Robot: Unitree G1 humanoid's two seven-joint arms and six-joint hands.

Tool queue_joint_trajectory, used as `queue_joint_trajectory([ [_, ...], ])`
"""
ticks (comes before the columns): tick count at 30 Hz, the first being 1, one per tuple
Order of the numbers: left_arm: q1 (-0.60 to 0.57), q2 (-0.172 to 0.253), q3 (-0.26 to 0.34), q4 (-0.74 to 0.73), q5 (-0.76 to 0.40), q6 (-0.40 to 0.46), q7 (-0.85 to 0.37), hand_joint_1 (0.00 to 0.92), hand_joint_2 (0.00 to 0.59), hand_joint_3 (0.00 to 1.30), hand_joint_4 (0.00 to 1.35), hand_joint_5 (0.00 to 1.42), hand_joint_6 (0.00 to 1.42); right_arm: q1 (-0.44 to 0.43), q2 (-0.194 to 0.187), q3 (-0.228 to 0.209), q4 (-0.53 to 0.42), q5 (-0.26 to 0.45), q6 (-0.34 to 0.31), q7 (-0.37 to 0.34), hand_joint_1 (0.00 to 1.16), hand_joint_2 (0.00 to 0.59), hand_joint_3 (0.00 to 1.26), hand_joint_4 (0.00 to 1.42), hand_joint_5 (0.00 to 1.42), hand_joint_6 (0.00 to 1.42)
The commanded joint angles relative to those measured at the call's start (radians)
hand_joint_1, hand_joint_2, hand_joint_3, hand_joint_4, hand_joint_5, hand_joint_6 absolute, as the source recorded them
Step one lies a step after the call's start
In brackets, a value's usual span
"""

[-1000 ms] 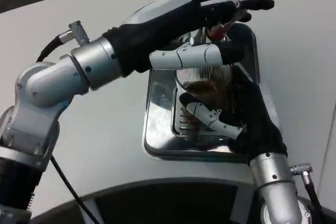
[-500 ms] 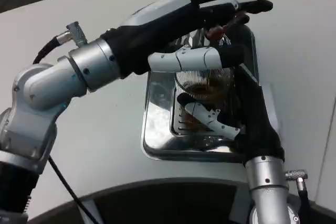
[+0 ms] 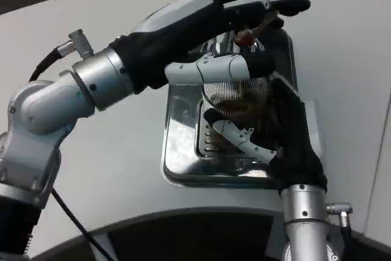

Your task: Grasp the cup under the faucet to collect the drink, then remove the cup.

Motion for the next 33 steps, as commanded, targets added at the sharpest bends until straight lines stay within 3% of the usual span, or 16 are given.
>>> queue_joint_trajectory([
  [1,0.043,-0.025,0.041,-0.001,-0.029,-0.05,0.037,0.0,0.071,0.16,0.14,0.2,0.16,0.009,0.008,0.005,0.018,-0.01,-0.019,-0.019,0.85,0.238,0.42,0.53,0.56,0.39],
  [5,0.035,-0.05,0.079,-0.004,-0.047,-0.081,0.081,0.0,0.075,0.16,0.15,0.23,0.19,0.008,0.006,0.003,0.022,-0.008,-0.021,-0.022,0.85,0.238,0.43,0.53,0.58,0.41],
  [20,0.024,-0.081,0.121,-0.035,-0.073,-0.086,0.094,0.0,0.086,0.19,0.19,0.29,0.25,-0.003,0.005,-0.009,0.038,-0.004,-0.028,-0.034,0.85,0.238,0.46,0.57,0.61,0.44],
  [33,0.18,-0.065,0.19,-0.243,-0.121,0.008,0.142,0.0,0.097,0.25,0.29,0.35,0.33,-0.008,0.0,-0.019,0.041,-0.005,-0.036,-0.044,0.88,0.223,0.51,0.61,0.69,0.51],
])
